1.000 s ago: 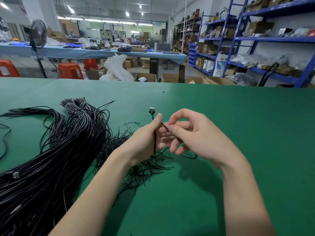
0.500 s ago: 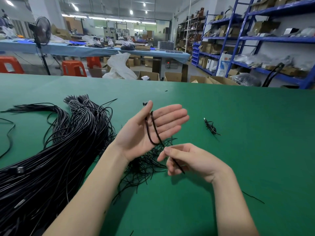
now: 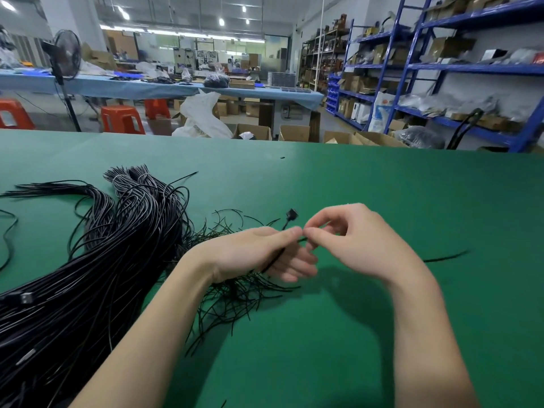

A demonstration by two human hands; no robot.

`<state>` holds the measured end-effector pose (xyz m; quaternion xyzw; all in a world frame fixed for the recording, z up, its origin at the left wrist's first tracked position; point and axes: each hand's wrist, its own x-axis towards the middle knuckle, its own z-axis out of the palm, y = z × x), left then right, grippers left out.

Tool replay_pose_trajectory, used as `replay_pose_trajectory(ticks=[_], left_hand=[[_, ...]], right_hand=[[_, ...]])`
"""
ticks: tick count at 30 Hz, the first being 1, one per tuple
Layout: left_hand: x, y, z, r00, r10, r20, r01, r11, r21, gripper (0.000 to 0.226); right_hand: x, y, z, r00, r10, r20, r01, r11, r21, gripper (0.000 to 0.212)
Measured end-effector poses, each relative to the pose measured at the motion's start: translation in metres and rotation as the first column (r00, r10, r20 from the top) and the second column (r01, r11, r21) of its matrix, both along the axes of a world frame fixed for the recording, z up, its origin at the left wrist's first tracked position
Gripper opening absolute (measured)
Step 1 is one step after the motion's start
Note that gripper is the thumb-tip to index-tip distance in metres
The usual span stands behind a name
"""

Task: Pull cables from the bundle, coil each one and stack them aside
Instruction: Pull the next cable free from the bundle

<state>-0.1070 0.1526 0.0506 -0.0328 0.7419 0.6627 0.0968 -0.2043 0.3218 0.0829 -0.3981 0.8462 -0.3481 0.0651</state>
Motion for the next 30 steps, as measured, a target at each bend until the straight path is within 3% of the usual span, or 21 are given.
replay_pose_trajectory(ticks=[3, 5, 8, 13, 15, 18, 20, 23, 25, 27, 30], left_hand=[[-0.005, -0.003, -0.003, 0.964, 0.228, -0.138, -0.211, 0.969, 0.128, 0.052], [-0.009, -0.003, -0.004, 0.922, 0.338, -0.191, -0.284, 0.923, 0.26, 0.049], [-0.016, -0.002, -0.001, 0.869, 0.439, -0.227, -0.311, 0.842, 0.442, 0.056], [-0.011, -0.009, 0.007, 0.826, 0.506, -0.247, -0.137, 0.606, 0.783, 0.06], [-0.006, -0.01, 0.011, 0.853, 0.447, -0.268, -0.039, 0.568, 0.822, 0.062], [0.001, -0.01, 0.013, 0.898, 0.326, -0.296, 0.047, 0.597, 0.801, 0.059], [0.006, -0.012, 0.012, 0.929, 0.234, -0.286, 0.059, 0.67, 0.74, 0.058], [0.013, -0.013, 0.014, 0.971, 0.045, -0.234, 0.089, 0.844, 0.53, 0.06], [0.015, -0.011, 0.017, 0.982, -0.111, -0.156, 0.159, 0.926, 0.341, 0.064], [0.014, -0.006, 0.017, 0.977, -0.204, -0.062, 0.212, 0.96, 0.185, 0.067], [0.012, -0.001, 0.016, 0.977, -0.204, 0.066, 0.202, 0.979, 0.035, 0.073]], right_hand=[[0.007, -0.006, 0.004, 1.0, -0.025, -0.006, 0.024, 0.987, -0.16, 0.012], [0.013, -0.014, 0.003, 0.985, 0.044, 0.164, 0.001, 0.965, -0.261, 0.01], [0.017, -0.023, -0.005, 0.882, 0.188, 0.431, -0.042, 0.944, -0.327, 0.009], [0.015, -0.026, -0.029, 0.596, 0.374, 0.711, -0.205, 0.926, -0.316, 0.028], [0.013, -0.027, -0.039, 0.553, 0.362, 0.751, -0.217, 0.932, -0.29, 0.029], [0.011, -0.025, -0.045, 0.588, 0.311, 0.747, -0.209, 0.95, -0.231, 0.029], [0.008, -0.019, -0.045, 0.68, 0.248, 0.69, -0.182, 0.969, -0.168, 0.035], [-0.001, -0.008, -0.039, 0.834, 0.131, 0.537, -0.121, 0.991, -0.054, 0.036], [-0.005, -0.003, -0.032, 0.892, 0.127, 0.435, -0.141, 0.99, -0.001, 0.024], [-0.004, -0.003, -0.024, 0.933, 0.131, 0.336, -0.151, 0.988, 0.035, 0.018], [0.001, -0.005, -0.012, 0.973, 0.117, 0.197, -0.141, 0.983, 0.114, 0.021]])
